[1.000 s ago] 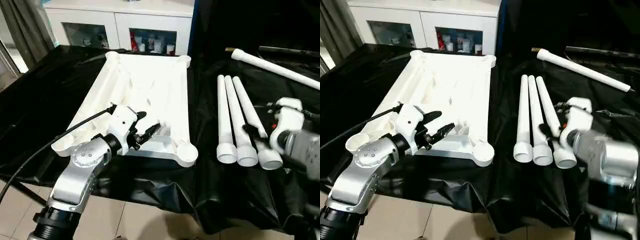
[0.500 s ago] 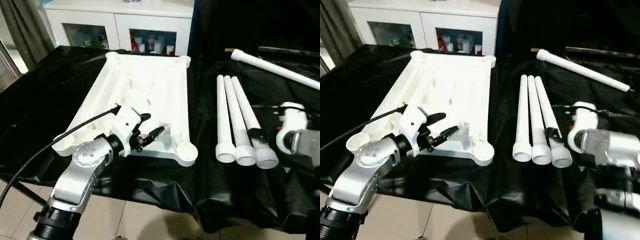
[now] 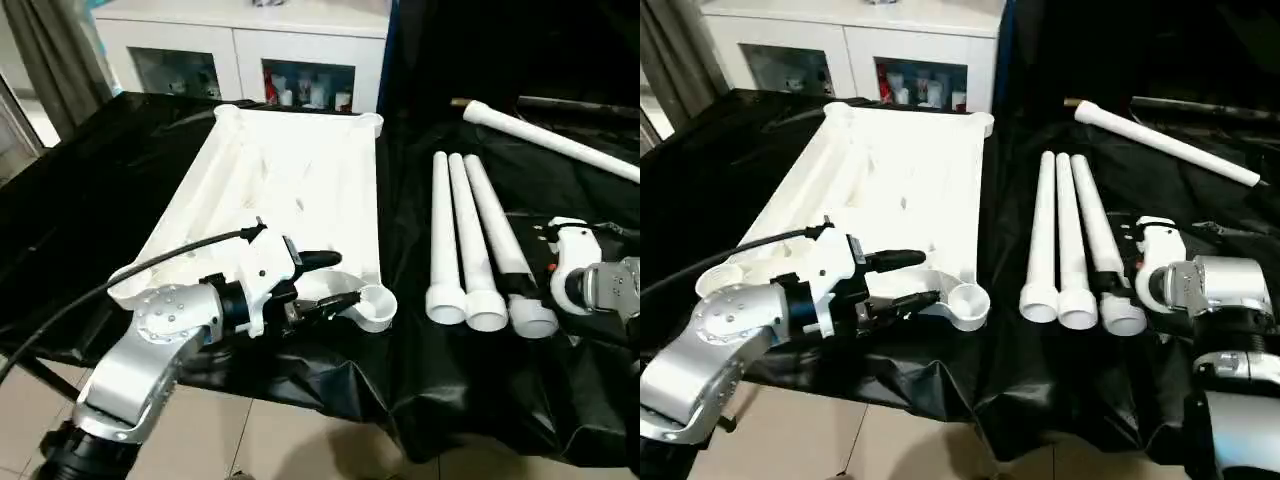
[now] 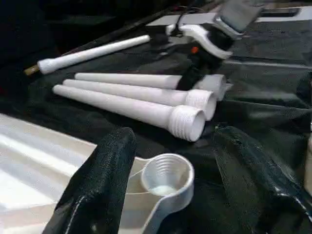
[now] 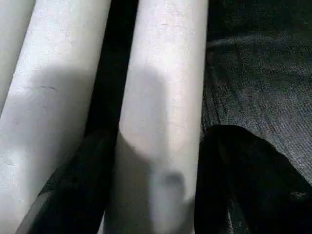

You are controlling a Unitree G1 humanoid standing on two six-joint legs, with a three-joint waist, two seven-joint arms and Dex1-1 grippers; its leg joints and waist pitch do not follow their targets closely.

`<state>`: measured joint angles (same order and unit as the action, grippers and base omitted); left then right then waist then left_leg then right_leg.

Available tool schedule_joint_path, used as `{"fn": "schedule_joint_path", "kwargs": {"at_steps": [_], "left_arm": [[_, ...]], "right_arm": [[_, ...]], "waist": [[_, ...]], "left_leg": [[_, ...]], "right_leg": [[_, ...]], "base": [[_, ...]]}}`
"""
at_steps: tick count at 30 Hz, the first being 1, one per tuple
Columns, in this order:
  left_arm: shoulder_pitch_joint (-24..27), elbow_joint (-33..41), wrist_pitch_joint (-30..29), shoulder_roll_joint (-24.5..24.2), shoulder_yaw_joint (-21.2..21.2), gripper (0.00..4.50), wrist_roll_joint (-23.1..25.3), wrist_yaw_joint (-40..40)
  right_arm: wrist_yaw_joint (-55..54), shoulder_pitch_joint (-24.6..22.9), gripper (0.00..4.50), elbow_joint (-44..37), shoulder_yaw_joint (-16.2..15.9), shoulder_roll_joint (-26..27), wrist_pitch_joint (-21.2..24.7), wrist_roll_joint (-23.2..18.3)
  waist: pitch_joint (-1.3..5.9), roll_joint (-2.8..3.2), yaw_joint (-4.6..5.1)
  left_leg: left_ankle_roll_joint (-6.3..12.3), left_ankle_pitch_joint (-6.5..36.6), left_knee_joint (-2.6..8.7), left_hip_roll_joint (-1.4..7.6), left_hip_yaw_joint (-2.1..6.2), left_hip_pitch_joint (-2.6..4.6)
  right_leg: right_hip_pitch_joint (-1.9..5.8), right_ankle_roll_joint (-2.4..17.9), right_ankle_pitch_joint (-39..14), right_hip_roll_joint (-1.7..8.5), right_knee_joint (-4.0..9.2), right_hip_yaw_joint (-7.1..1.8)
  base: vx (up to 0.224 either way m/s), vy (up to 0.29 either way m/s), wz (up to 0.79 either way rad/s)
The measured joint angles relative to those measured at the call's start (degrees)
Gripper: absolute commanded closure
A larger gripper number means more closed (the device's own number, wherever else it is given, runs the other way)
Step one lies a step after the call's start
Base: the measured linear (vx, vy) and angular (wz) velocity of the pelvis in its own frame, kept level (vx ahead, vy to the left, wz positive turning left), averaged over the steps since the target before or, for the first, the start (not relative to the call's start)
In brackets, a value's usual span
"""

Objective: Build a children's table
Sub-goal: Insert table leg to table base

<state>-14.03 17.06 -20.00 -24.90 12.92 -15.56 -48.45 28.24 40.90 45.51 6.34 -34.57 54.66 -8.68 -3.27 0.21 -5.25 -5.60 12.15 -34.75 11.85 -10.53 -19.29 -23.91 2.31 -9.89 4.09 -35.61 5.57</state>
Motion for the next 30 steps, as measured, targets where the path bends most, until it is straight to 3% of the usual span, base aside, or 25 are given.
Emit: {"fn": "schedule_joint_path", "kwargs": {"at_steps": [12, 15, 17, 20, 21, 25, 28, 30], "left_arm": [[-0.6, 0.3, -0.4, -0.6, -0.2, 1.57, -0.5, -0.1], [-0.7, 0.1, -0.4, -0.6, -0.2, 1.57, -0.6, 0.0], [-1.2, -0.2, -0.9, 0.3, -0.8, 1.23, -0.7, 0.9], [-3.4, -2.4, -1.3, 2.6, -2.6, 1.18, -0.7, 4.6], [-3.9, -2.9, -1.4, 3.0, -3.3, 0.92, -0.6, 5.8], [-5.2, -5.7, -1.6, 5.7, -5.3, 0.65, 1.1, 11.8], [-7.7, -8.8, -1.7, 9.3, -6.6, 0.33, 1.7, 16.2], [-11.8, -11.0, -3.2, 12.4, -7.6, 0.29, 1.1, 18.7]], "right_arm": [[-0.4, 1.9, 2.38, 5.6, 1.0, -0.2, -3.5, 0.3], [-0.8, 2.1, 2.51, 6.8, 2.3, -0.4, -4.4, 0.2], [-2.2, 2.0, 2.56, 6.8, 3.5, -0.4, -4.9, -0.3], [-4.0, 1.4, 2.57, 5.1, 4.6, -0.4, -5.1, -0.6], [-4.3, 1.2, 2.59, 3.9, 5.1, -0.4, -5.3, -0.7], [-4.4, -2.8, 2.6, -6.8, 10.2, 0.7, -9.5, -3.9], [-1.8, -5.1, 2.6, -17.8, 13.5, 3.5, -12.6, -8.1], [1.9, -6.9, 2.6, -27.2, 13.1, 7.1, -12.9, -12.5]], "waist": [[0.1, -0.12, 0.0], [0.11, -0.14, -0.01], [0.11, -0.14, -0.02], [0.11, -0.14, -0.06], [0.11, -0.14, -0.04], [0.12, -0.08, 0.14], [0.13, -0.08, 0.03], [0.13, -0.1, -0.11]], "left_leg": [[-0.01, 0.0, -0.25, -0.01, 0.14, -0.08], [-0.01, 0.0, -0.28, -0.01, 0.18, -0.12], [-0.01, 0.0, -0.36, -0.01, 0.21, -0.2], [-0.01, 0.0, -0.42, -0.02, 0.2, -0.35], [-0.01, 0.0, -0.42, -0.02, 0.22, -0.37], [0.01, 0.0, -0.44, -0.02, 0.38, -0.57], [0.05, 0.0, -0.44, -0.01, 0.5, -0.77], [0.22, -0.1, -0.46, 0.01, 0.67, -0.77]], "right_leg": [[0.06, 0.0, 0.0, 0.04, -0.2, 0.07], [0.06, 0.0, 0.0, 0.04, -0.19, 0.1], [0.04, 0.0, 0.0, 0.05, -0.21, 0.11], [-0.03, 0.0, 0.1, 0.05, -0.23, 0.12], [-0.05, 0.0, 0.1, 0.04, -0.25, 0.13], [-0.22, -0.1, 0.1, 0.0, -0.23, 0.16], [-0.32, -0.1, 0.1, -0.07, -0.21, 0.25], [-0.28, -0.1, 0.1, -0.22, -0.2, 0.26]], "base": [[0.0, 0.0, 0.0], [0.0, 0.0, 0.0], [0.0, 0.0, 0.0], [0.0, 0.0, 0.0], [0.0, 0.0, 0.0], [0.0, 0.0, 0.0], [0.0, 0.0, 0.0], [0.0, 0.0, 0.0]]}}
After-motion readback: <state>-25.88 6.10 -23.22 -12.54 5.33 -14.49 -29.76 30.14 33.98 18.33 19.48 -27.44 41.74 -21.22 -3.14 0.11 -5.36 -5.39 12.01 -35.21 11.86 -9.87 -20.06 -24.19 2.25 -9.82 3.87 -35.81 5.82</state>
